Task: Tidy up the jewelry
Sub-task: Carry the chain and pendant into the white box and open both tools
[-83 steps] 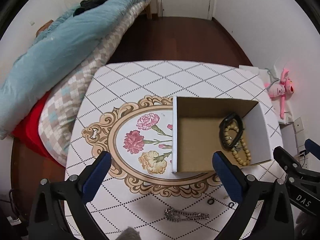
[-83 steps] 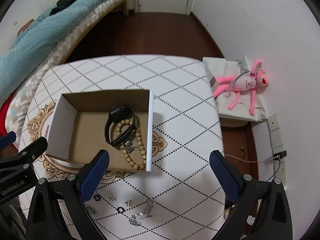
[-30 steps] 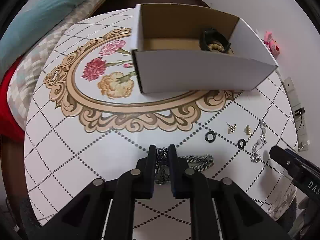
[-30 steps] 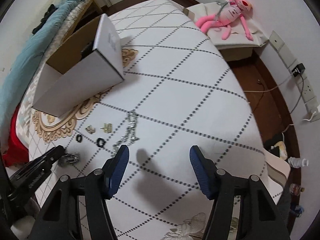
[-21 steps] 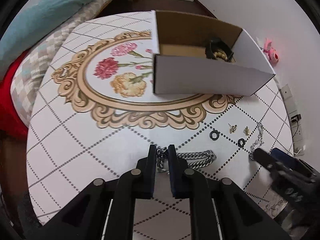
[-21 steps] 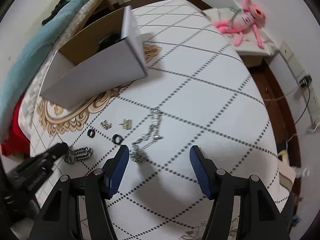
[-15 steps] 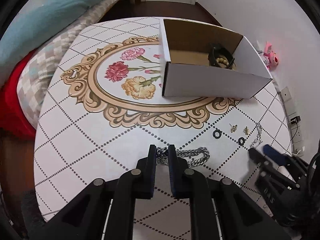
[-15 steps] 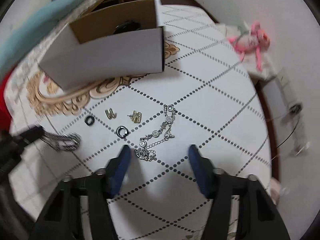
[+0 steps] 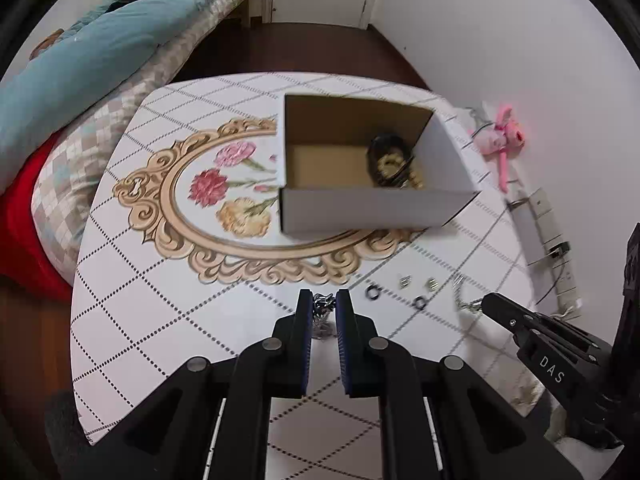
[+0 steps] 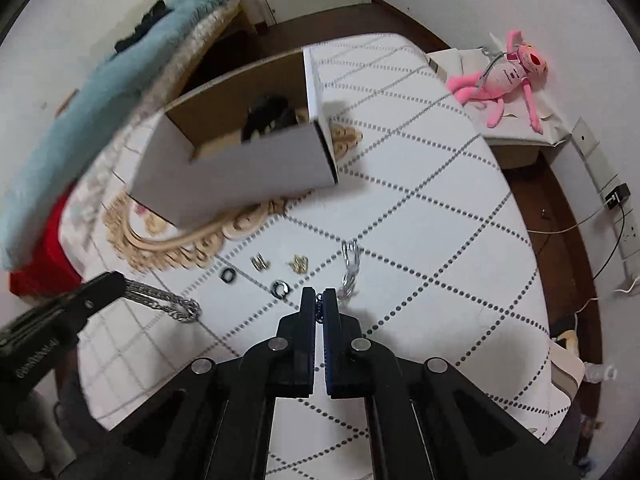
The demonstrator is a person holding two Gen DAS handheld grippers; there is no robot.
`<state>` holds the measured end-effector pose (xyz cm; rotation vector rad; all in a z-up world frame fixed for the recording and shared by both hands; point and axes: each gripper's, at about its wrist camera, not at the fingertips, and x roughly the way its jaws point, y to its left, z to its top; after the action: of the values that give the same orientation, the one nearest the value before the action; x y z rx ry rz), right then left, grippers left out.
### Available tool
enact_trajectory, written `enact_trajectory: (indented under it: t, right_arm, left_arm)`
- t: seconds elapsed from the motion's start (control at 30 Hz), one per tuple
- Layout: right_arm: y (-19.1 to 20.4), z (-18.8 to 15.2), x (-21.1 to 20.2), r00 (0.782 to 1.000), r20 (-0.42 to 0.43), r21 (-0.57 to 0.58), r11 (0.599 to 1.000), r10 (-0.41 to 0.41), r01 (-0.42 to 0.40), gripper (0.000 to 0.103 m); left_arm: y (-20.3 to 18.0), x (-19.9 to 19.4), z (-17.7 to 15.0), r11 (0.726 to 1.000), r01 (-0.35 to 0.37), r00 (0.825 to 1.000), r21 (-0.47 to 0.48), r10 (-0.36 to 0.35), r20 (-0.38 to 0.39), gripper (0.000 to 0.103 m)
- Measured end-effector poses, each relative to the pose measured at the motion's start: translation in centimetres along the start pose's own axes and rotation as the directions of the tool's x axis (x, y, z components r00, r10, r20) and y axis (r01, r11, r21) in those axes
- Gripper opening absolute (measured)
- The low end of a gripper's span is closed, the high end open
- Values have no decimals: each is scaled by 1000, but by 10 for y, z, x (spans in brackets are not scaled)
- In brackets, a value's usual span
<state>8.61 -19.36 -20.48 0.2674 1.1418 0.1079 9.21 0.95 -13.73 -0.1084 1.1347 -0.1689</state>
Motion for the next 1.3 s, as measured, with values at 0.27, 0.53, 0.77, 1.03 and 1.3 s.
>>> enact_trajectory:
  t: [0.27,0.53,0.77,1.03,1.3]
  right_arm:
    - [4,28,-45,994,54,1,996,95,-95,3]
    - [30,81,-89,972,120,-62,978,203,-197,3]
    - [51,135,-68,962,72,-88,962,264,-258,3]
    - [66,161,-7,960,-61,-73,958,272,-277,3]
    - [74,175,39,952,-197,-51,968,233,-248,7]
  left_arm:
    - [-8,-32,28,996,90,995,-15,-89,49,8]
    - [-16,-50,88,987,161,983,11,-161,89,8]
    - [-3,-12,137,988,157,987,2,-157,12,8]
    - [19,30,162,993,105,989,-53,-110,-95,10]
    - [41,40,166,991,28,992,-133,-44,-115,59]
